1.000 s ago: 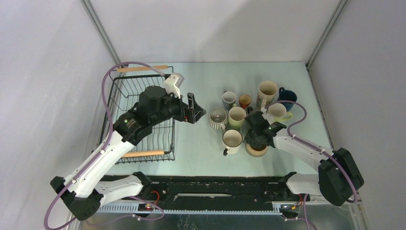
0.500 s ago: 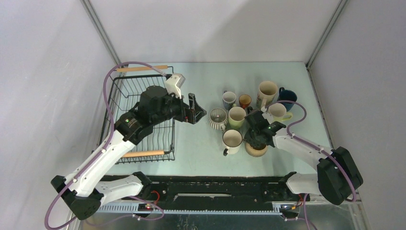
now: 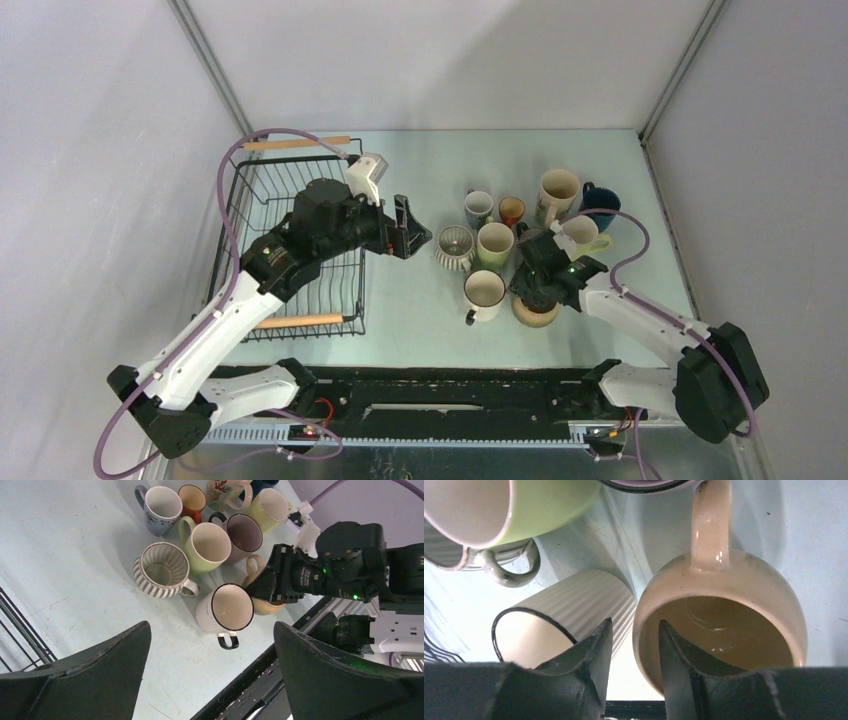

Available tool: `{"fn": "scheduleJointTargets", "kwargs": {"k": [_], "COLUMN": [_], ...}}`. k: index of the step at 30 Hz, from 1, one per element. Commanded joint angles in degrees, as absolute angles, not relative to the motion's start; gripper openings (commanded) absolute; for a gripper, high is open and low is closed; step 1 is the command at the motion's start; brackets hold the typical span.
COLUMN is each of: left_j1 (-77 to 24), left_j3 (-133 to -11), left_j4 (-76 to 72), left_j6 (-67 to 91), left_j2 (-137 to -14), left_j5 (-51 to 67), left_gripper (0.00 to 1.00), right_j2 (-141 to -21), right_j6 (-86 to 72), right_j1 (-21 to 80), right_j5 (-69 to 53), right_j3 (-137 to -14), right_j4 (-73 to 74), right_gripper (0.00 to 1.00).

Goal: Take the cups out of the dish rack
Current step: Place the cup at the center of the board, then reset both arms

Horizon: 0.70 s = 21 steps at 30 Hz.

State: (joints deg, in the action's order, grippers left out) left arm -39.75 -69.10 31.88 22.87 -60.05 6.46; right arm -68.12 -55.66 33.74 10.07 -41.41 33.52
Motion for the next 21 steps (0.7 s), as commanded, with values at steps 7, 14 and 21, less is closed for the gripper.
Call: {"fn": "scheduleJointTargets", "kwargs": {"k": [7, 14, 21], "left_j1": [-40.1, -40.1, -40.1], "left_j3": [-69.3, -70.9, -72.8], "left_j4": [31.3, 34.0, 37.8], "left_j6": [22.1, 22.4, 22.5], "left_j2": [-59.9, -59.8, -58.5], "left_j5": [5.9, 1.8, -6.1], "left_gripper": [1.0, 1.0, 1.0], "right_j2": [-58.5, -53.4, -51.4], "right_j6": [-52.6, -47.0, -40.5], "right_j1": [33.8, 35.2, 36.4], "right_j5": [12.4, 11.1, 6.6], "right_j3": [-46.7, -53.2, -60.2], "right_j4": [42.0, 42.1, 38.6], "right_gripper": [0.53, 0.72, 0.99]}}
